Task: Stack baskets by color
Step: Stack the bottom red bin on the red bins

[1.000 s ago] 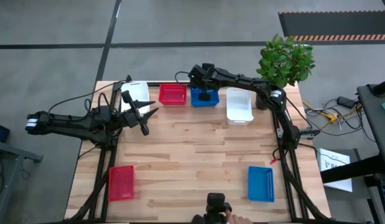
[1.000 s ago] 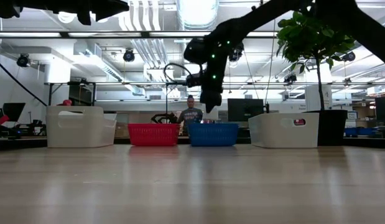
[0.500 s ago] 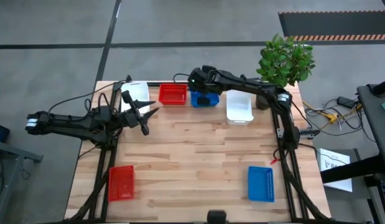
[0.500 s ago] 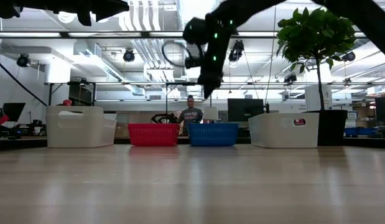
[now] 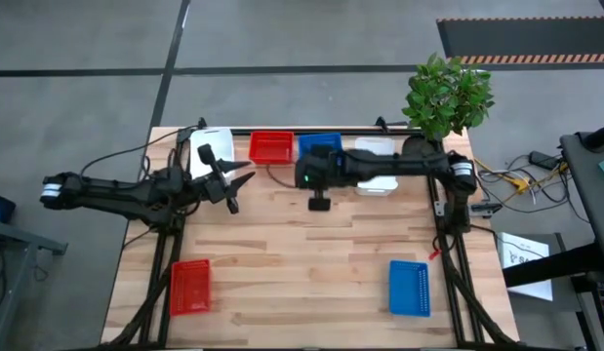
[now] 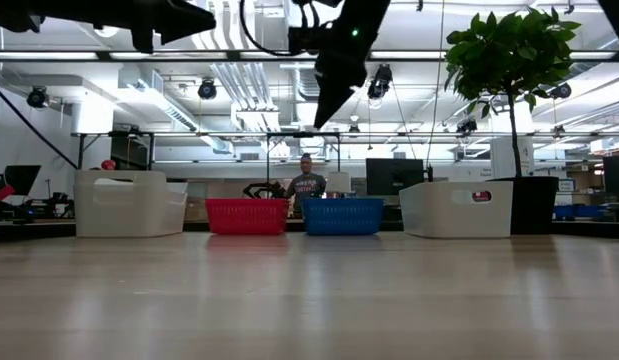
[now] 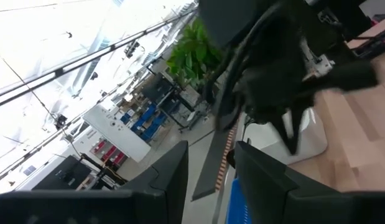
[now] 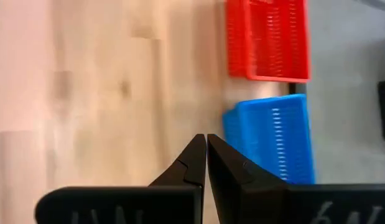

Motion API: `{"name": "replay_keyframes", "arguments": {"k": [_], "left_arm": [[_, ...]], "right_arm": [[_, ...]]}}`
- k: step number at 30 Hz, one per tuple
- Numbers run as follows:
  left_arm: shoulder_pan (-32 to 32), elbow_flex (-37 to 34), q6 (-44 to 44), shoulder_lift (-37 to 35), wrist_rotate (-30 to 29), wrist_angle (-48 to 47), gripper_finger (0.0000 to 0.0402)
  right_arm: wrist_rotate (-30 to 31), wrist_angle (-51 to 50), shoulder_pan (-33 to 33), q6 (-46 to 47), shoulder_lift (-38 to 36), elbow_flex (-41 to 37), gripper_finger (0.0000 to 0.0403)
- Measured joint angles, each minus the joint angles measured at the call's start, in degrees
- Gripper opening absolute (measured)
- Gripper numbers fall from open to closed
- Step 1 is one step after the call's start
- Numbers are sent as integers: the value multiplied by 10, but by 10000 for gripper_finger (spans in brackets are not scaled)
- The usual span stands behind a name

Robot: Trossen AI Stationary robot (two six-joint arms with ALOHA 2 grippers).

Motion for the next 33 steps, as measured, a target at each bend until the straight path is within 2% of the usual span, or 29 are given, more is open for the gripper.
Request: {"name": "replay_keyframes", "arguments": {"k": [3, 8, 14, 19, 23, 26, 29, 33], "left_arm": [[0, 0, 0, 16, 0, 22, 116], [0, 3, -17, 55, 2, 45, 116], [0, 12, -130, 113, 3, 52, 116], [-1, 6, -350, 167, 4, 44, 116], [-13, 16, -507, 207, 7, -19, 116], [-20, 43, -622, 227, 28, -101, 116], [-22, 88, -752, 245, 93, -206, 116], [-33, 159, -930, 278, 169, -380, 116]], "right_arm": [[0, 19, 35, 20, -13, -40, 9], [0, 142, 82, 22, -47, -144, 9], [1, 305, 103, 4, -114, -296, 9], [5, 451, 102, -51, -191, -411, 9], [4, 576, 93, -130, -256, -491, 9], [-10, 682, 85, -183, -300, -544, 9], [-52, 751, 73, -209, -340, -588, 9], [-81, 785, 57, -216, -382, -628, 9]]}}
